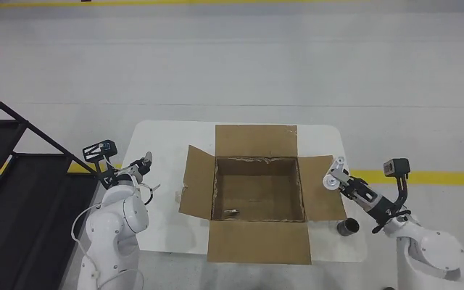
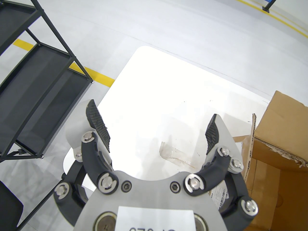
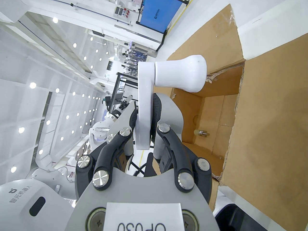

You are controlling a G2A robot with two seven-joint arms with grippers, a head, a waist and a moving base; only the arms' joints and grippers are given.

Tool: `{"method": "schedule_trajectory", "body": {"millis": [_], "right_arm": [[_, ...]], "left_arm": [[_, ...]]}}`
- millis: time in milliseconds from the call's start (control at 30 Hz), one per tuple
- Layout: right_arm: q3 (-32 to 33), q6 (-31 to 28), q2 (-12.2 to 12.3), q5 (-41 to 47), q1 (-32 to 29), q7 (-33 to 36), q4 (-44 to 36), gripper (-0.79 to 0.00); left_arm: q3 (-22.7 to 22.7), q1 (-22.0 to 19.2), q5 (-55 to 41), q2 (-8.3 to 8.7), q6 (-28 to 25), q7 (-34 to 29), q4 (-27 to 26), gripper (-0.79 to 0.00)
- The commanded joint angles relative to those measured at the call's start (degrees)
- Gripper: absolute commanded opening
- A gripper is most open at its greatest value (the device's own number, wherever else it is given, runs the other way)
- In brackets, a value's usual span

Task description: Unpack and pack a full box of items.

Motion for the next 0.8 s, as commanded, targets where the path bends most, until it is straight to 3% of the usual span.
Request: {"method": "schedule_trajectory", "body": {"millis": [0, 233, 300, 467, 600, 767], "right_arm": [[-0.01, -0.02, -0.01, 0.21, 0.04, 0.00, 0.06, -0.785], [-0.01, -0.02, -0.01, 0.21, 0.04, 0.00, 0.06, -0.785], [0.27, -1.40, 0.14, -3.19, -0.18, -2.99, -1.15, -0.785], [7.24, -1.21, 1.40, -7.69, 1.47, -5.76, -1.42, -0.785], [13.31, -1.24, 3.25, -25.34, 3.97, -7.21, 0.00, -0.785], [14.49, -1.43, 5.31, -45.33, 6.77, -6.09, 3.09, -0.785]], "left_arm": [[0.00, 0.00, 0.00, 0.00, 0.00, 0.00, 0.00, 0.000], [0.00, 0.00, 0.00, 0.00, 0.00, 0.00, 0.00, 0.000], [0.00, 0.00, 0.00, 0.00, 0.00, 0.00, 0.00, 0.000], [0.00, 0.00, 0.00, 0.00, 0.00, 0.00, 0.00, 0.000], [0.00, 0.00, 0.00, 0.00, 0.00, 0.00, 0.00, 0.000], [0.00, 0.00, 0.00, 0.00, 0.00, 0.00, 0.00, 0.000]]}}
